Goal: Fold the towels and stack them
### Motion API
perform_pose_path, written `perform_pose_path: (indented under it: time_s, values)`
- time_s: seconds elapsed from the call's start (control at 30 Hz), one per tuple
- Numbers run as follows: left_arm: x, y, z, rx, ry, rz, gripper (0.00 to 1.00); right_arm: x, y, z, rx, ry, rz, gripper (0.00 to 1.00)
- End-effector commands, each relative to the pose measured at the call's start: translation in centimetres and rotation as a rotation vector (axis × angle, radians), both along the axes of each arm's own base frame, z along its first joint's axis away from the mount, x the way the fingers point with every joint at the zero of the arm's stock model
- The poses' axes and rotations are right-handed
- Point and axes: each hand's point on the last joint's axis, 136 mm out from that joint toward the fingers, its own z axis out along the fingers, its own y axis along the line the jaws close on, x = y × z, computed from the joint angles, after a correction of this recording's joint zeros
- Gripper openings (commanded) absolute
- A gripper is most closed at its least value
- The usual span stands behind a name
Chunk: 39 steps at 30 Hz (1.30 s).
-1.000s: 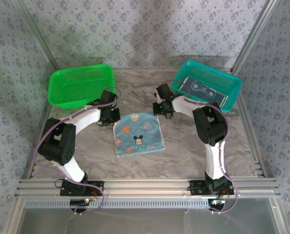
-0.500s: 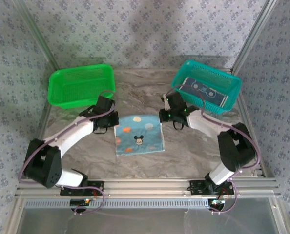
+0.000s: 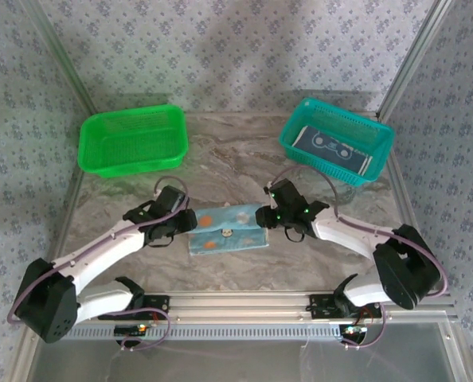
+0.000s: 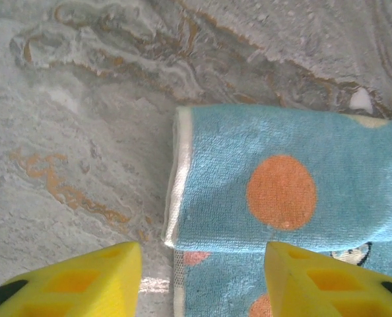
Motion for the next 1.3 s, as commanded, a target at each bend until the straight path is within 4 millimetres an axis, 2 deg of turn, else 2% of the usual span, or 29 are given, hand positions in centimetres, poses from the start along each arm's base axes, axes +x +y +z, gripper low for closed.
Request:
perform_pose_path:
  time_s: [0.0, 0.1, 0.17, 0.33, 0.5, 0.63, 0.67, 0.7, 0.8, 1.0, 1.13, 1.27]
  values:
    - [0.2, -0.3, -0.9, 0.009, 0.069, 0.029, 0.44, 0.5, 0.5, -0.8, 0.011, 0.068, -0.032, 0.32]
    - [0.2, -0.1, -2.7, 0.04, 0.128, 0.05, 0.38, 0.7, 0.7, -1.7, 0.007, 0.099, -0.043, 0.31]
    - [0.2, 0.1, -3.6, 0.05, 0.157, 0.063, 0.37, 0.7, 0.7, -2.2, -0.003, 0.112, -0.047, 0.31]
    - [0.8, 0.0, -4.5, 0.032, 0.164, 0.071, 0.37, 0.5, 0.3, -3.6, -0.026, 0.15, -0.067, 0.32]
    - [1.0, -0.1, -5.1, 0.032, 0.167, 0.058, 0.3, 0.4, 0.6, -4.3, -0.02, 0.169, -0.07, 0.3]
    - [1.1, -0.2, -5.4, 0.028, 0.165, 0.052, 0.16, 0.4, 0.8, -4.4, -0.017, 0.173, -0.066, 0.14]
    - [1.1, -0.3, -5.4, 0.023, 0.165, 0.049, 0.09, 0.4, 0.7, -4.2, -0.017, 0.169, -0.067, 0.11]
    - [1.1, -0.3, -5.3, 0.017, 0.163, 0.05, 0.0, 0.4, 0.6, -3.8, -0.018, 0.16, -0.069, 0.09]
    - [1.0, -0.3, -4.3, 0.009, 0.151, 0.053, 0.0, 0.4, 0.3, -2.6, -0.027, 0.139, -0.064, 0.02]
    - [0.3, 0.2, -0.7, -0.008, 0.105, 0.066, 0.0, -0.2, -0.4, -0.6, -0.06, 0.128, -0.032, 0.0]
    - [-1.1, 0.7, 1.0, -0.012, 0.114, 0.087, 0.0, -1.2, -1.0, 0.6, -0.065, 0.134, -0.019, 0.0]
    - [-3.3, 0.7, 1.7, -0.033, 0.139, 0.104, 0.0, -2.6, -1.3, 1.2, -0.053, 0.153, 0.0, 0.0]
